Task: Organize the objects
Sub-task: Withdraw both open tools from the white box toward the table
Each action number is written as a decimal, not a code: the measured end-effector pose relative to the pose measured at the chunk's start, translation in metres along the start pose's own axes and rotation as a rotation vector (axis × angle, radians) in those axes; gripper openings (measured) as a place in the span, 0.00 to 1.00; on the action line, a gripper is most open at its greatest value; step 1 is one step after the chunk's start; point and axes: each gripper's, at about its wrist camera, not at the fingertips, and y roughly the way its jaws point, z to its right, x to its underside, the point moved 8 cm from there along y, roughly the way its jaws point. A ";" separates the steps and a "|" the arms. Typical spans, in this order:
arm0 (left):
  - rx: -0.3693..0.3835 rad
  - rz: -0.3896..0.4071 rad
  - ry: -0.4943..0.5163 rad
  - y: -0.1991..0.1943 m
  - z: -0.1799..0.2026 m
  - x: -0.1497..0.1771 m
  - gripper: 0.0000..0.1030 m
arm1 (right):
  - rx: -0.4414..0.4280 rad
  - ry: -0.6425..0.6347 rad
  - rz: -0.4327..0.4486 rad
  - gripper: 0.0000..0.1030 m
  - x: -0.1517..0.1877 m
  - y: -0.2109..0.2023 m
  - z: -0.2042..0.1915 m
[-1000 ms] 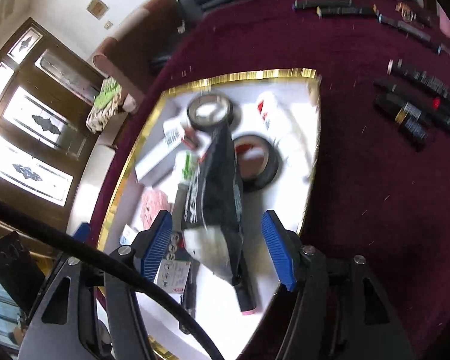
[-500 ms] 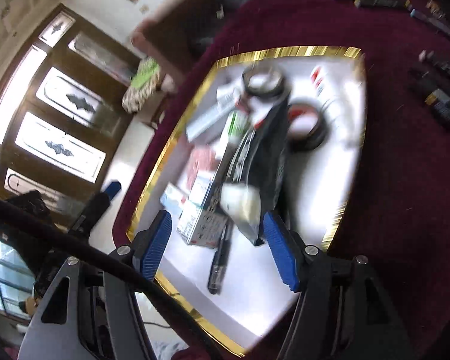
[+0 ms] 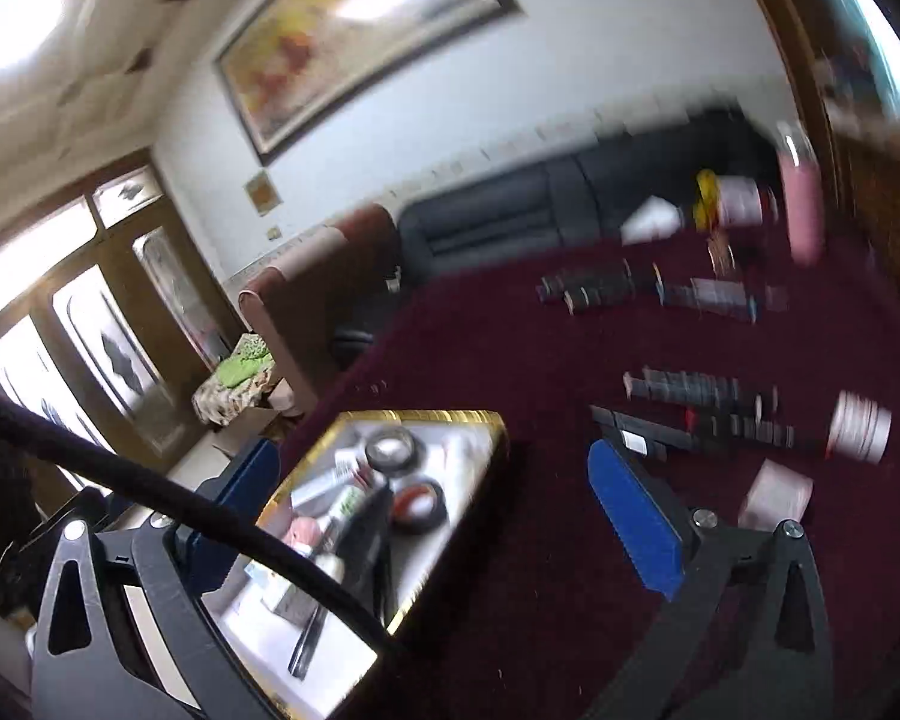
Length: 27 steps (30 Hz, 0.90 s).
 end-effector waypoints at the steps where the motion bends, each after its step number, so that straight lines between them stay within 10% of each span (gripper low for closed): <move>1: 0.003 -0.028 0.022 0.007 0.011 0.002 0.99 | 0.026 0.014 0.007 1.00 0.002 -0.003 0.012; 20: 0.195 -0.582 0.234 0.174 0.180 0.130 0.97 | 0.434 0.258 0.115 1.00 0.000 -0.099 0.250; 27: 0.218 -0.646 0.328 0.232 0.232 0.139 0.97 | 0.397 0.357 0.076 1.00 0.013 -0.085 0.293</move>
